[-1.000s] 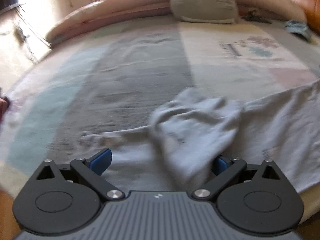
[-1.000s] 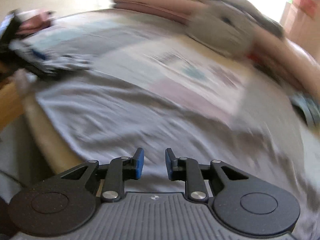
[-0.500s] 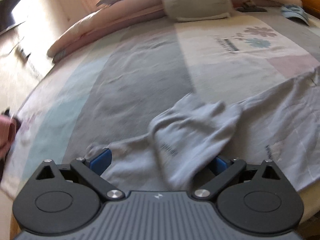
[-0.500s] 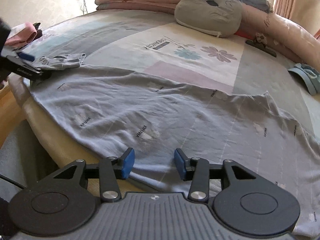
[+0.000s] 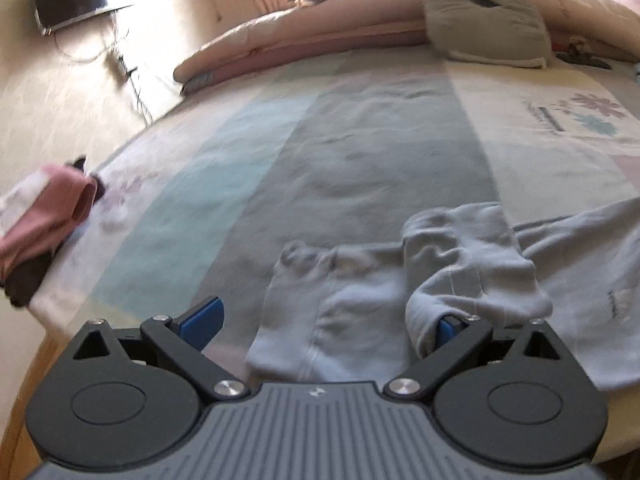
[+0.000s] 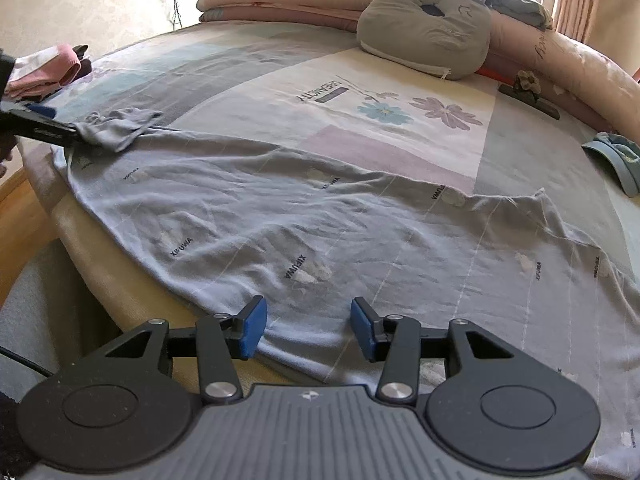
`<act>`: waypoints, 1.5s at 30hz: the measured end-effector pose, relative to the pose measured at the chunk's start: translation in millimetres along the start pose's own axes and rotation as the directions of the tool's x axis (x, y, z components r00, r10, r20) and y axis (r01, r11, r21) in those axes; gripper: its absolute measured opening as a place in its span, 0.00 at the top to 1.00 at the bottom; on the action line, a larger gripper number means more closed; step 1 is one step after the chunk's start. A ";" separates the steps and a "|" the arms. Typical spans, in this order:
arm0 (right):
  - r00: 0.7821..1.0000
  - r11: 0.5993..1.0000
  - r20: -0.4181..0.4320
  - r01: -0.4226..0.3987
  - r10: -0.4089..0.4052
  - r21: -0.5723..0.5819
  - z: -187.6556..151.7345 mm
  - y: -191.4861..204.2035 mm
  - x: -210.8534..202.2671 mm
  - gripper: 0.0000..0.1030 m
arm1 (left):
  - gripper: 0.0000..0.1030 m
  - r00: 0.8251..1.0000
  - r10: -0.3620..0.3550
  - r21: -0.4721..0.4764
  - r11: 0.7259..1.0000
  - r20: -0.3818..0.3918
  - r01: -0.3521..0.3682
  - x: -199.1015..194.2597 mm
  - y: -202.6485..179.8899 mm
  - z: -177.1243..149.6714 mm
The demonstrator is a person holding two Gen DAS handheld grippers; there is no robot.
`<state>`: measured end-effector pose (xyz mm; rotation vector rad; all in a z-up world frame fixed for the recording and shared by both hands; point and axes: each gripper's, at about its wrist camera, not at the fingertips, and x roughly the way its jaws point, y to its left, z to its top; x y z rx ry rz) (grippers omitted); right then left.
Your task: Fold clothes
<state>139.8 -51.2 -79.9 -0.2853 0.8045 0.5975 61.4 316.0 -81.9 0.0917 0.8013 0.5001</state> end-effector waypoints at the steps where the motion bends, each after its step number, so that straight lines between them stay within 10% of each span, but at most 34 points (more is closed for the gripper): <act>1: 1.000 1.000 0.000 -0.001 0.001 -0.002 0.7 0.8 0.2 0.48 | 0.04 1.000 -0.012 0.005 1.000 0.006 0.012 -1.1 -1.0 -1.1; 12: 1.000 0.999 0.005 -0.002 0.003 -0.038 9.7 12.9 -0.5 0.48 | 0.04 0.990 -0.030 0.201 0.980 0.136 0.002 -3.4 -49.6 8.3; 18: 1.000 0.999 0.012 -0.012 0.013 -0.049 14.4 14.8 -3.5 0.46 | 0.04 0.992 -0.056 -0.117 0.991 0.112 0.069 0.6 7.2 -5.9; 25: 0.999 0.997 0.017 -0.046 0.047 -0.056 23.8 20.0 0.2 0.46 | 0.04 0.973 -0.213 -0.504 0.833 0.091 0.230 14.6 69.3 -39.7; 27: 0.998 0.997 0.022 -0.049 0.051 -0.066 26.2 22.8 0.0 0.46 | 0.04 0.973 -0.208 -0.508 0.830 0.100 0.229 13.4 70.7 -40.8; 34: 0.999 0.995 0.029 -0.041 0.043 -0.088 29.2 25.4 -1.8 0.45 | 0.04 0.992 -0.115 -0.049 0.992 0.050 0.118 -5.5 26.8 -26.6; 41: 0.998 0.994 0.045 -0.036 0.040 -0.101 30.6 26.3 -6.3 0.44 | 0.04 0.998 -0.062 0.235 0.970 0.020 0.055 -38.1 15.7 -15.0; 45: 0.997 0.994 0.058 -0.048 0.054 -0.096 31.3 27.4 -7.9 0.42 | 0.03 0.974 -0.213 0.168 0.966 0.080 0.198 -55.4 16.2 6.7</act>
